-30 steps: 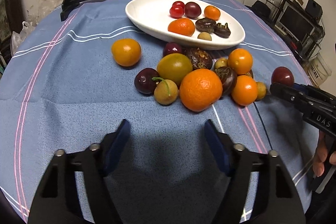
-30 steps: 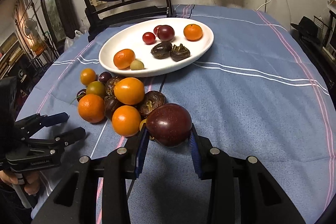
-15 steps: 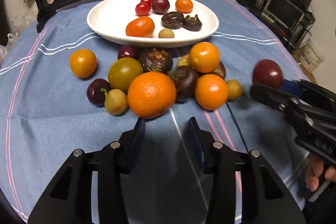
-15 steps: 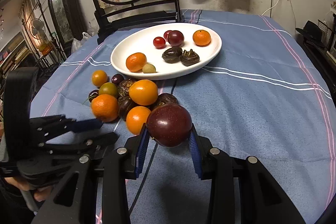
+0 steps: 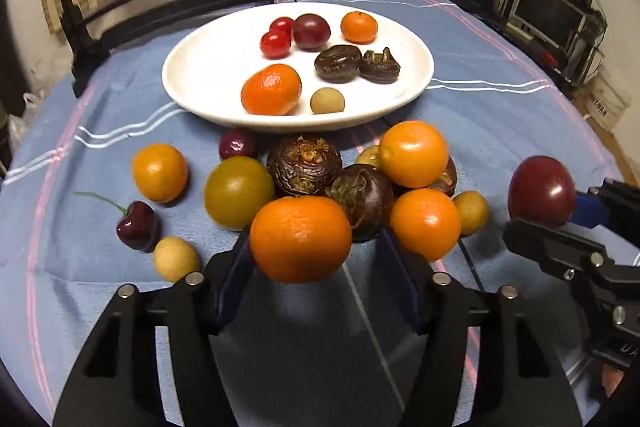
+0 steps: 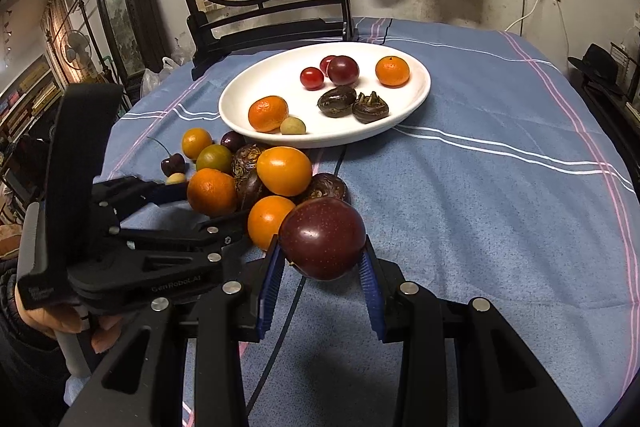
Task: Organize fruits
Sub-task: 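Carry the plum with the right tool while the left tool grasps and carries a tangerine to the plate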
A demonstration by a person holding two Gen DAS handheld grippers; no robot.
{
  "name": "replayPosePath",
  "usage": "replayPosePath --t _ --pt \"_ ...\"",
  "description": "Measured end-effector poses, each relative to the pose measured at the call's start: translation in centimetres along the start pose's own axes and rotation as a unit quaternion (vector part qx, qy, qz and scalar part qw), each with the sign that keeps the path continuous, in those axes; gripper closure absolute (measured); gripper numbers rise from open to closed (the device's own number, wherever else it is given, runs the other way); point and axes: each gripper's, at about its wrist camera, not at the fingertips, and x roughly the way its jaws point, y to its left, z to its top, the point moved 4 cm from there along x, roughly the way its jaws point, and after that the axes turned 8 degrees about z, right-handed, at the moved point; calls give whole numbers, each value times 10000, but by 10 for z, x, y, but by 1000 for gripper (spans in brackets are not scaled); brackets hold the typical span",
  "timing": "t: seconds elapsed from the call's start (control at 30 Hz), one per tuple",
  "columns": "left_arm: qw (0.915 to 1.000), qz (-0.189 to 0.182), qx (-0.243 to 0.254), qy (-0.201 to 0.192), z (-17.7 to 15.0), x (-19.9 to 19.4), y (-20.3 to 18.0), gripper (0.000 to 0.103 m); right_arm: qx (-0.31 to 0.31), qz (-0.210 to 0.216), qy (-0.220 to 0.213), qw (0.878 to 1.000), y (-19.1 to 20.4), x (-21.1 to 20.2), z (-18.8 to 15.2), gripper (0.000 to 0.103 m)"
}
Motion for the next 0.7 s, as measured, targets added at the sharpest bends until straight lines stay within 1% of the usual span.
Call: replayPosePath --t 0.03,0.07,0.1,0.2,0.33,0.47,0.57,0.7 --pt "10000 42 53 -29 -1 -1 0 49 1 5 -3 10000 0 0 1 65" --pt "9999 95 64 -40 -2 -1 0 59 5 4 -11 10000 0 0 1 65" --pt "9999 107 52 -49 -3 -4 3 60 10 5 -19 10000 -1 0 1 65" --pt "9996 -231 -130 30 -7 -13 6 60 62 19 -74 10000 -3 -1 2 65" --pt "9994 -314 -88 -127 -9 -25 5 60 76 11 -88 9999 -3 0 1 65" --pt "9988 -435 -173 -133 -11 -33 6 60 119 20 -96 9999 -5 0 2 65" --pt "9977 -560 -195 -313 -3 -49 8 60 192 116 -274 9994 -6 -6 7 65" --pt "9970 -476 -160 -592 24 -64 15 60 208 308 -572 9977 -1 -17 24 66"
